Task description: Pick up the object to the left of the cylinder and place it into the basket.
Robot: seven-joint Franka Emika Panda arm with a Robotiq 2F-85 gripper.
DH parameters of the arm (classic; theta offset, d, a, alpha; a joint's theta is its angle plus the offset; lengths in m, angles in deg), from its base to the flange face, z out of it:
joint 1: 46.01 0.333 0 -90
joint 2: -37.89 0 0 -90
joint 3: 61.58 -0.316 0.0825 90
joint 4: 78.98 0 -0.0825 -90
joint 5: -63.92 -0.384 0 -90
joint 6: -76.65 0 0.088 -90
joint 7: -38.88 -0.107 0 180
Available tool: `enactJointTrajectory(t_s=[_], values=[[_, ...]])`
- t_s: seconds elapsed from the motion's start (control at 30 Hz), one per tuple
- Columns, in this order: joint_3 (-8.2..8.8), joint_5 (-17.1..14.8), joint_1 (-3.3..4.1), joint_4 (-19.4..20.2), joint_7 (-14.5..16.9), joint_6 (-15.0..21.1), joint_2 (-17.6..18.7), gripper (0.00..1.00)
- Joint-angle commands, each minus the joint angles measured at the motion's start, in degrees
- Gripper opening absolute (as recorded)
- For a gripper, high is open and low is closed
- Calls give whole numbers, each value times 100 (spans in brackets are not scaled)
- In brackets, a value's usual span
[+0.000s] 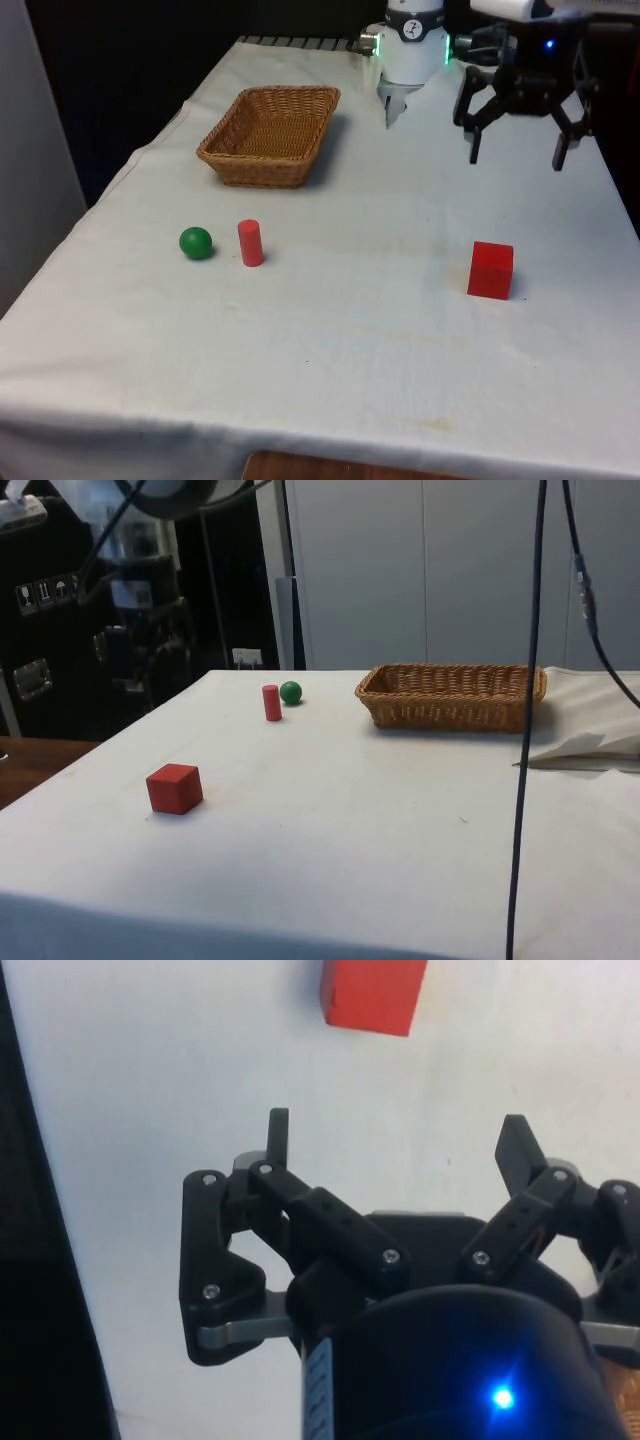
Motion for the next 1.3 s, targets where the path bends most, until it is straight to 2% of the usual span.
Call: enactJointTrajectory(t_s=[0.0,0.13,0.17,0.2,0.4,0.43,0.47,0.67,0.7,0.73,0.93,0.97,1.0,1.23,1.27], values=[[-57,-132,-40,-11,57,109,74,100],[-74,-292,-52,-29,120,269,246,100],[-17,-195,0,-6,63,218,206,100],[-80,-315,-52,-34,132,292,275,100],[-97,-556,-69,-80,241,498,510,100],[-29,-470,-11,-63,178,458,493,100],[-103,-590,-74,-86,258,527,539,100],[-120,-819,-92,-115,372,751,756,100],[-46,-745,-29,-86,315,722,739,100],[-126,-894,-103,-126,418,814,825,100],[-120,-1106,-126,-160,556,951,1020,100],[-46,-1054,-63,-143,510,900,1014,100],[-126,-1146,-126,-160,584,980,1054,100],[-143,-1432,-172,-201,779,1209,1324,100],[-57,-1346,-97,-172,705,1140,1295,100]])
